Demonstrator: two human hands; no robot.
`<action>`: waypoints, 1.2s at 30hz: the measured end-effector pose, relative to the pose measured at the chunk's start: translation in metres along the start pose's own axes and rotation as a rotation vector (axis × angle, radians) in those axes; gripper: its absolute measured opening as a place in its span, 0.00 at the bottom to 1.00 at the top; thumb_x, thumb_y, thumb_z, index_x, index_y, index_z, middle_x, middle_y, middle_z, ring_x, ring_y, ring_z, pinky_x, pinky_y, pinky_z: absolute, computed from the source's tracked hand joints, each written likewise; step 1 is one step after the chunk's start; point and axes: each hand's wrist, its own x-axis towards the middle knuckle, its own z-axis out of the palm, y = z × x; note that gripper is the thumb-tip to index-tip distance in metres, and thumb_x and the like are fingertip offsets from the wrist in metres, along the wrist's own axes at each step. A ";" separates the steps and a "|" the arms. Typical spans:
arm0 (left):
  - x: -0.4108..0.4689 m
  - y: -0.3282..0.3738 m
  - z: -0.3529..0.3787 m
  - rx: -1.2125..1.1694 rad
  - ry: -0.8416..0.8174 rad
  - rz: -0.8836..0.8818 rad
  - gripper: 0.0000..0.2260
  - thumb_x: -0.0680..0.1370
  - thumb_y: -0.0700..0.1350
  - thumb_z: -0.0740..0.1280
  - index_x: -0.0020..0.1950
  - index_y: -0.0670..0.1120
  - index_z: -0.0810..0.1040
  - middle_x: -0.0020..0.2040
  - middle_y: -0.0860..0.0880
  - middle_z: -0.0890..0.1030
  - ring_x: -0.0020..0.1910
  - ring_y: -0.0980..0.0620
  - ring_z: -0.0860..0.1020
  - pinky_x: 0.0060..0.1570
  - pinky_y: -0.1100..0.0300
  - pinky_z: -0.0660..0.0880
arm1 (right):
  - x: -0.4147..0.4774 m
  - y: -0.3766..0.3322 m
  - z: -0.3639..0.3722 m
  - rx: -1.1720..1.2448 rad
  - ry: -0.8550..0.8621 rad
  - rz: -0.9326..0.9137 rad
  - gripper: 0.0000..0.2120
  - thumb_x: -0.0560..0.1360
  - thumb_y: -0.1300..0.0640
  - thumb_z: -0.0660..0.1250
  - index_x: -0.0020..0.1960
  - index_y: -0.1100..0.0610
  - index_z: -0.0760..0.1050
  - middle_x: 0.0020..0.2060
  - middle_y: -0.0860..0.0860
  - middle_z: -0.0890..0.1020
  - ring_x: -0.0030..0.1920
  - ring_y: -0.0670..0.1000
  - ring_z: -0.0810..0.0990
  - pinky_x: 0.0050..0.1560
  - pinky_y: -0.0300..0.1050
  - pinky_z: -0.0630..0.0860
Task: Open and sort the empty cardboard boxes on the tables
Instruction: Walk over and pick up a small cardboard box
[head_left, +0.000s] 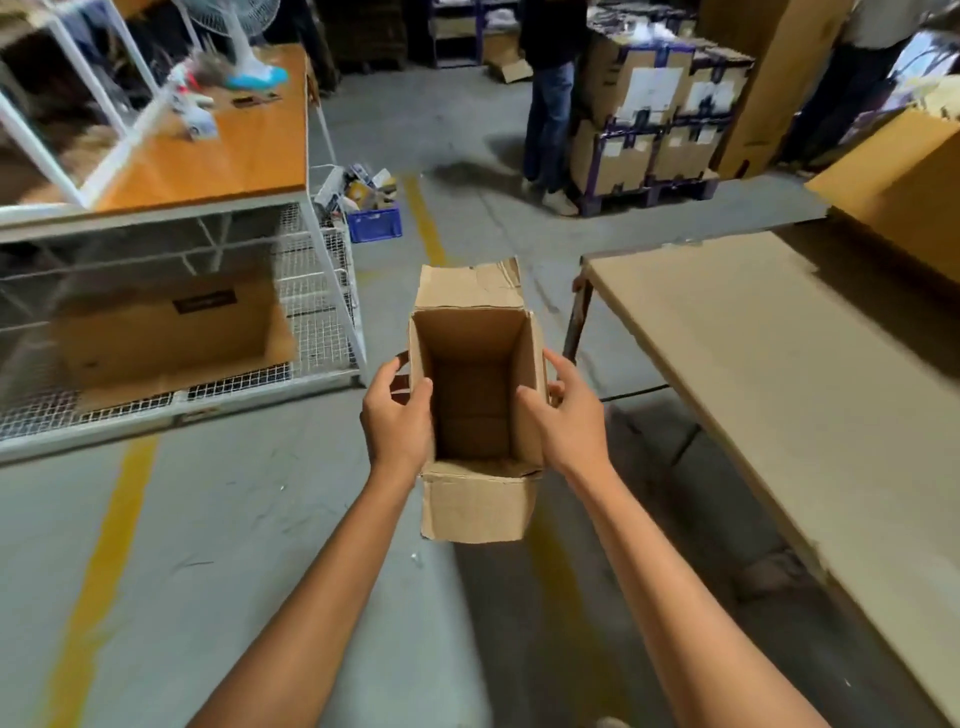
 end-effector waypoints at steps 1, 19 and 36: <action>0.013 -0.008 -0.003 0.012 0.000 -0.017 0.19 0.80 0.42 0.68 0.71 0.46 0.73 0.58 0.55 0.74 0.55 0.57 0.73 0.41 0.78 0.65 | 0.007 0.003 0.014 -0.005 -0.007 0.008 0.28 0.77 0.48 0.68 0.75 0.46 0.67 0.63 0.44 0.77 0.59 0.45 0.76 0.61 0.51 0.77; 0.312 -0.068 0.095 0.182 -0.002 -0.088 0.18 0.78 0.46 0.66 0.68 0.47 0.76 0.58 0.49 0.82 0.53 0.52 0.80 0.55 0.53 0.77 | 0.311 0.016 0.157 -0.004 -0.096 0.087 0.28 0.75 0.51 0.68 0.74 0.43 0.70 0.52 0.41 0.81 0.45 0.42 0.80 0.50 0.48 0.80; 0.633 -0.013 0.323 0.234 -0.328 0.100 0.19 0.80 0.41 0.65 0.71 0.42 0.73 0.61 0.48 0.78 0.56 0.51 0.77 0.52 0.67 0.67 | 0.649 0.017 0.169 0.020 0.254 0.142 0.27 0.74 0.55 0.70 0.72 0.45 0.72 0.45 0.40 0.79 0.45 0.47 0.79 0.49 0.44 0.74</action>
